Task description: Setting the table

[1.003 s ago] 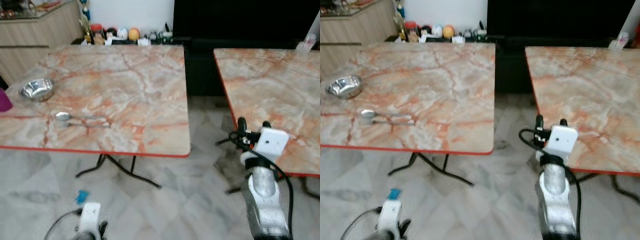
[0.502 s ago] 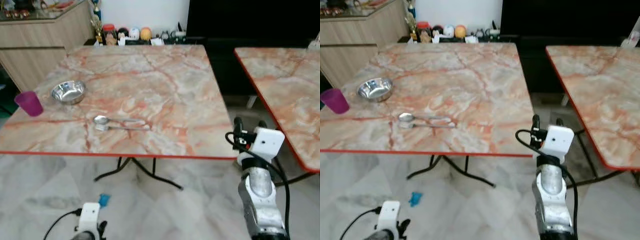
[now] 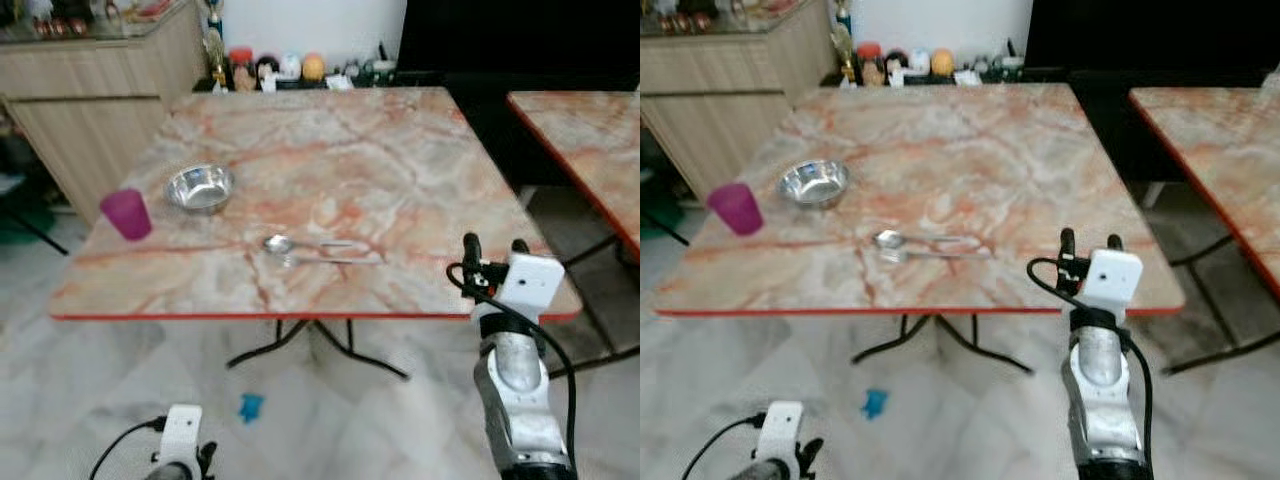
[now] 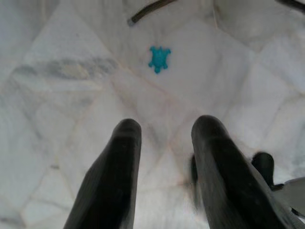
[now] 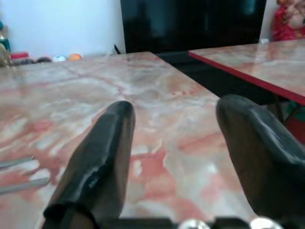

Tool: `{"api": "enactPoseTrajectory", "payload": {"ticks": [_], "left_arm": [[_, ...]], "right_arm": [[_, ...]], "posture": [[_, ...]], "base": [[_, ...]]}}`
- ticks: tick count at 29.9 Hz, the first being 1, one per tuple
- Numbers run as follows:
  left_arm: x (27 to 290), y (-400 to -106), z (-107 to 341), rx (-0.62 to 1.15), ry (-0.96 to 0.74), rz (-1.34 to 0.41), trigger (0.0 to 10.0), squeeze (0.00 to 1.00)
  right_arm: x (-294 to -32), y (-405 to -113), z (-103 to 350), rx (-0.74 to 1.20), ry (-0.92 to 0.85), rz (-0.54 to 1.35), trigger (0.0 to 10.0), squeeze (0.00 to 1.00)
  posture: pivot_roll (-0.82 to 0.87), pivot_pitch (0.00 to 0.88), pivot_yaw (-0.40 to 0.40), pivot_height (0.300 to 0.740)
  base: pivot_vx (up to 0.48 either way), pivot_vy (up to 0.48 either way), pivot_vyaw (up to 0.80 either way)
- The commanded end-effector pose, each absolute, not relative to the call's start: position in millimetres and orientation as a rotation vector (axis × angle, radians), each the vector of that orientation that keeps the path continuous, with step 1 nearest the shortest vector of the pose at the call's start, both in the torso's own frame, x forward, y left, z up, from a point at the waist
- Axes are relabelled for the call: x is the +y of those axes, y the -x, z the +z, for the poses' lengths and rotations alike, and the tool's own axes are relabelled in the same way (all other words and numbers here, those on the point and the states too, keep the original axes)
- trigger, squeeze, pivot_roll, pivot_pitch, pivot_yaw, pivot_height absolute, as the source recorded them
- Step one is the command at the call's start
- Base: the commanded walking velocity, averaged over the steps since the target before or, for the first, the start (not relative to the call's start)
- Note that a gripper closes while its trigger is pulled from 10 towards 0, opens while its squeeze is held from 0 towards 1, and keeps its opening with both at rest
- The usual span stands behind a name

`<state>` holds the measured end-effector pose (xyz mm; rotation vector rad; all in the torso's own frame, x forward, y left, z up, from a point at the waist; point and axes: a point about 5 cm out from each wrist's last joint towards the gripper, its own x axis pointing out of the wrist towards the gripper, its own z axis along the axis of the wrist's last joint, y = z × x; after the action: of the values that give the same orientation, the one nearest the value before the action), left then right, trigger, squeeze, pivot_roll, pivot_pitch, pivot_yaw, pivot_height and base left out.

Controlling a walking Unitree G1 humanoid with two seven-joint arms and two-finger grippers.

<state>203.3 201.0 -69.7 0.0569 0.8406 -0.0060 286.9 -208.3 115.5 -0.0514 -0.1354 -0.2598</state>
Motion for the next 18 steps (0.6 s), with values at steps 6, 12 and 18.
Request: {"api": "enactPoseTrajectory", "payload": {"ticks": [6,12,18], "left_arm": [[207.1,-201.7,-69.8,0.852,-0.073,0.005,10.0,0.00],[206.4,-202.9,-69.3,0.848,-0.070,0.006,10.0,0.00],[206.8,-203.1,-69.1,0.848,-0.069,0.009,10.0,0.00]], "right_arm": [[-199.2,-291.3,124.8,-0.177,0.040,-0.223,10.0,0.00],[-199.9,-291.4,124.1,-0.174,0.028,-0.228,10.0,0.00],[-198.7,-291.3,122.6,-0.167,0.028,-0.227,10.0,0.00]], "posture": [[0.04,0.000,-0.004,0.740],[0.04,0.000,-0.006,0.740],[0.04,0.000,-0.004,0.740]], "base": [[0.000,0.480,0.00],[0.000,0.480,0.00],[0.000,0.480,0.00]]}}
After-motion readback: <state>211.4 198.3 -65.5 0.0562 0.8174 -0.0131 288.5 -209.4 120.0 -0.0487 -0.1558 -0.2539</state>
